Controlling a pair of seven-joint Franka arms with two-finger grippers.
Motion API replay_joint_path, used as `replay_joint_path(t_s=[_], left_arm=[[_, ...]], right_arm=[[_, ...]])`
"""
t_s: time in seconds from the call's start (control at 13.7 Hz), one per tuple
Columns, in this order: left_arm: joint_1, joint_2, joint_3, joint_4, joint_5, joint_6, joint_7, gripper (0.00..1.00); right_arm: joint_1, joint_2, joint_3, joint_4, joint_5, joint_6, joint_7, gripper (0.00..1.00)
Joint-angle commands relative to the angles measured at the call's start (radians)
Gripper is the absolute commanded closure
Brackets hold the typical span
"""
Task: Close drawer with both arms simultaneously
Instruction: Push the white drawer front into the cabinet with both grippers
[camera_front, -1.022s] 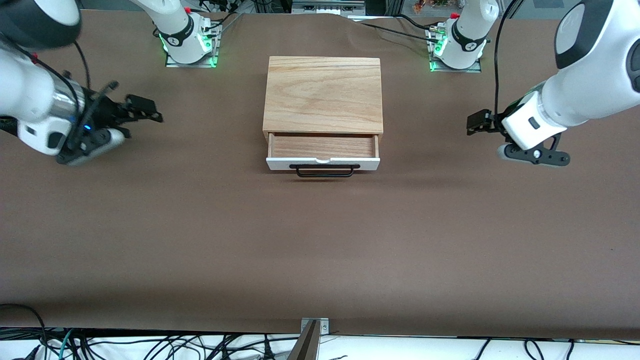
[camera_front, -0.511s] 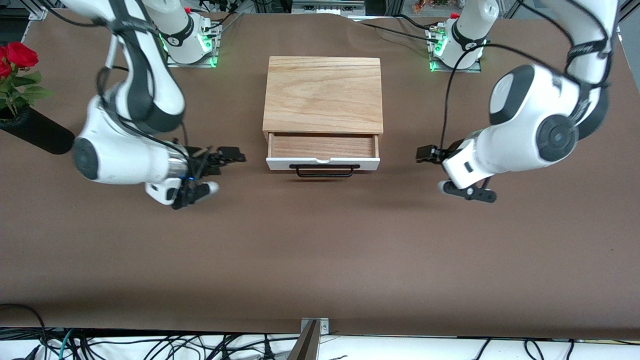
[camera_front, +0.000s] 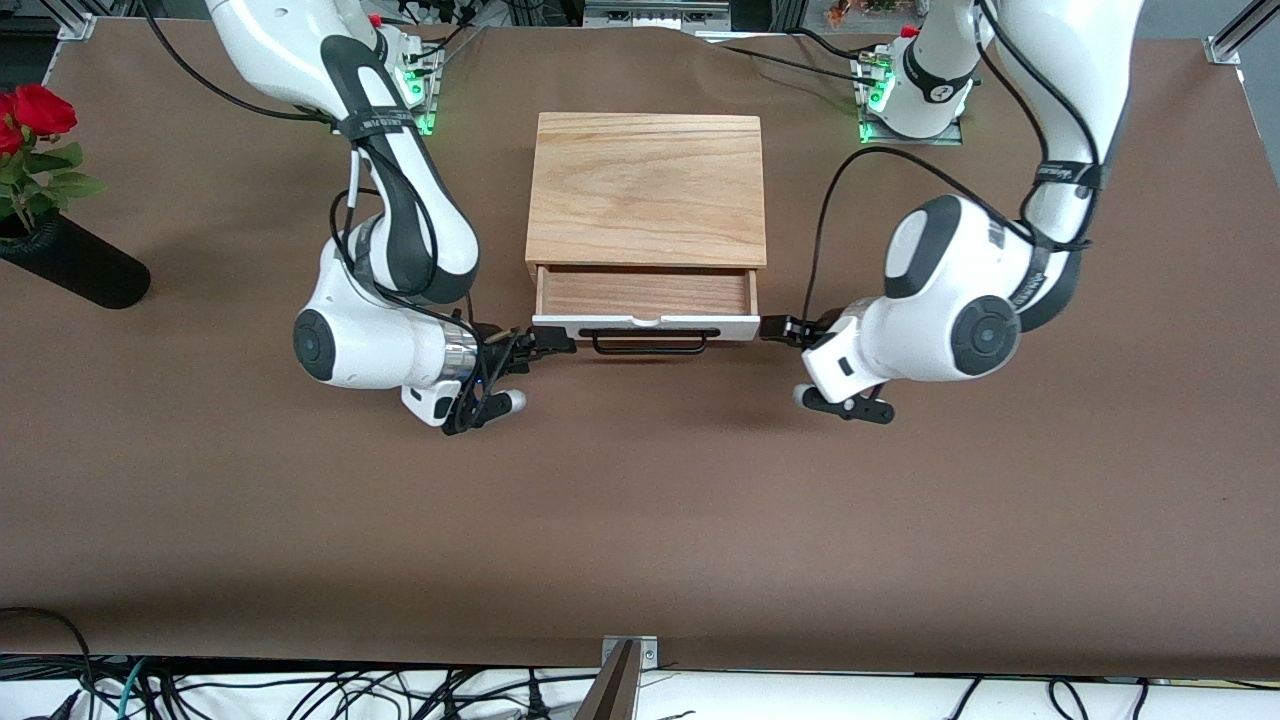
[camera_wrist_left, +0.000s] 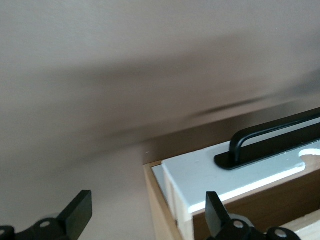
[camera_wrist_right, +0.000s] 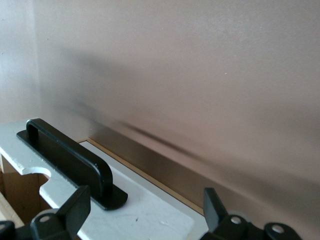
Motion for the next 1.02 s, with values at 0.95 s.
replay_joint_path(t_s=[0.95], left_arm=[[-0.09,0.033,0.005,-0.106,-0.019,0.098,-0.093,0.0]], right_arm=[[0.026,-0.049,0.005,-0.143,0.07,0.003,0.006,0.0]])
